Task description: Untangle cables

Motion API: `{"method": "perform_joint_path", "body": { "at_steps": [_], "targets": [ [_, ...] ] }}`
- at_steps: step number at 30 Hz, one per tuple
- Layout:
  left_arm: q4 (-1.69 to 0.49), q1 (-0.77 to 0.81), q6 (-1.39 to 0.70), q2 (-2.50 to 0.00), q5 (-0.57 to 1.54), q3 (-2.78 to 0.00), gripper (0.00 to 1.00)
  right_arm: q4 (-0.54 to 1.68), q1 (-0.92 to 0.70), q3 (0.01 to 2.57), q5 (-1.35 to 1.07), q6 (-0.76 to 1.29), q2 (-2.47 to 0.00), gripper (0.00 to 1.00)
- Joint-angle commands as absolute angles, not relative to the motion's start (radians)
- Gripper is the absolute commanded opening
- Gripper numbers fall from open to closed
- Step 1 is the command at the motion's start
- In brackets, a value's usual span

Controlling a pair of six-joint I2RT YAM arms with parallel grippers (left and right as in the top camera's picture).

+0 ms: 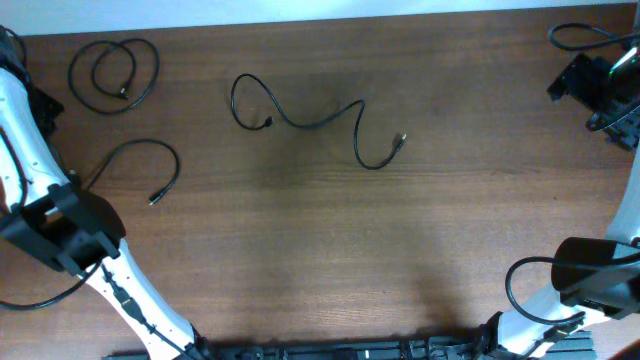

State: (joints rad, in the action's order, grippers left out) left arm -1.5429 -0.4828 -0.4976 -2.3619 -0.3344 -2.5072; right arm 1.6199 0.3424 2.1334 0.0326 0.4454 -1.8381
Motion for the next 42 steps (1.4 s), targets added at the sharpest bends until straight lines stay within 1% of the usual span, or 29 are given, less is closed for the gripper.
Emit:
{"method": "perform_joint_path", "body": {
  "at_steps": [1,3,4,6,7,8,9,11,12,14,17,19,21,22,23,24,26,29,30,32,34,35,38,41,42],
  "targets": [
    [-1.547,-0.480,-0.529,-2.358,-0.307,-2.424,0.67,1.619,0.339,2.130,0.031,0.453,-1.839,0.98],
    [-1.550,-0.480,-0.521,-2.357,-0.204,-2.362,0.79,1.619,0.339,2.130,0.031,0.453,-1.839,0.98],
    [-1.550,-0.480,-0.520,-2.358,-0.150,-2.336,0.81,1.619,0.339,2.130,0.031,0.453,-1.839,0.98],
    [-1.542,-0.479,-0.410,-2.358,-0.057,-2.320,0.80,1.619,0.339,2.130,0.031,0.453,-1.839,0.98],
    [-1.539,-0.480,-0.385,-2.355,-0.056,-2.326,0.82,1.619,0.339,2.130,0.031,0.453,-1.839,0.98],
    [-1.562,-0.481,-0.349,-2.354,-0.056,-2.358,0.90,1.619,0.339,2.130,0.031,0.453,-1.839,0.98],
    [-1.587,-0.480,-0.340,-2.354,-0.057,-2.384,0.91,1.619,0.339,2.130,0.031,0.453,-1.839,0.98],
    [-1.663,-0.477,-0.339,-2.354,-0.047,-2.501,0.89,1.619,0.339,2.130,0.031,0.453,-1.839,0.98],
    [-1.689,-0.469,-0.313,-2.353,-0.006,-2.597,0.87,1.619,0.339,2.130,0.031,0.453,-1.839,0.99],
    [-1.689,-0.452,-0.212,-2.336,0.155,-2.709,0.87,1.619,0.339,2.130,0.031,0.453,-1.839,0.98],
    [-1.689,-0.403,-0.200,-2.328,0.207,-2.754,0.87,1.619,0.339,2.130,0.031,0.453,-1.839,0.98],
    [-1.689,-0.337,-0.113,-2.328,0.206,-2.716,0.87,1.619,0.339,2.130,0.031,0.453,-1.839,0.98],
    [-1.689,-0.275,-0.104,-2.328,0.202,-2.654,0.87,1.619,0.339,2.130,0.031,0.453,-1.839,0.98],
    [-1.688,-0.247,-0.104,-2.328,0.202,-2.605,0.84,1.619,0.339,2.130,0.031,0.453,-1.839,0.99],
    [-1.687,-0.225,-0.105,-2.328,0.197,-2.559,0.79,1.619,0.339,2.130,0.031,0.453,-1.839,0.98],
    [-1.659,-0.198,-0.143,-2.328,0.145,-2.482,0.76,1.619,0.339,2.130,0.031,0.453,-1.839,0.98],
    [-1.593,-0.170,-0.221,-2.328,0.055,-2.356,0.75,1.619,0.339,2.130,0.031,0.453,-1.839,0.99],
    [-1.494,-0.165,-0.265,-2.328,0.020,-2.188,0.70,1.619,0.339,2.130,0.031,0.453,-1.839,0.98],
    [-1.416,-0.166,-0.293,-2.328,-0.023,-2.126,0.68,1.619,0.339,2.130,0.031,0.453,-1.839,0.98],
    [-1.333,-0.165,-0.300,-2.328,-0.060,-2.064,0.64,1.619,0.339,2.130,0.031,0.453,-1.839,0.98],
    [-1.295,-0.165,-0.300,-2.328,-0.061,-2.046,0.63,1.619,0.339,2.130,0.031,0.453,-1.839,0.98],
    [-1.282,-0.165,-0.303,-2.328,-0.061,-2.040,0.60,1.619,0.339,2.130,0.031,0.453,-1.839,0.98],
    [-1.252,-0.160,-0.382,-2.330,-0.103,-1.994,0.60,1.619,0.339,2.130,0.031,0.453,-1.839,0.98],
    [-1.196,-0.158,-0.382,-2.330,-0.106,-1.932,0.60,1.619,0.339,2.130,0.031,0.453,-1.839,0.98],
    [-1.166,-0.158,-0.381,-2.330,-0.107,-1.905,0.58,1.619,0.339,2.130,0.031,0.453,-1.839,0.98]
  ]
}}
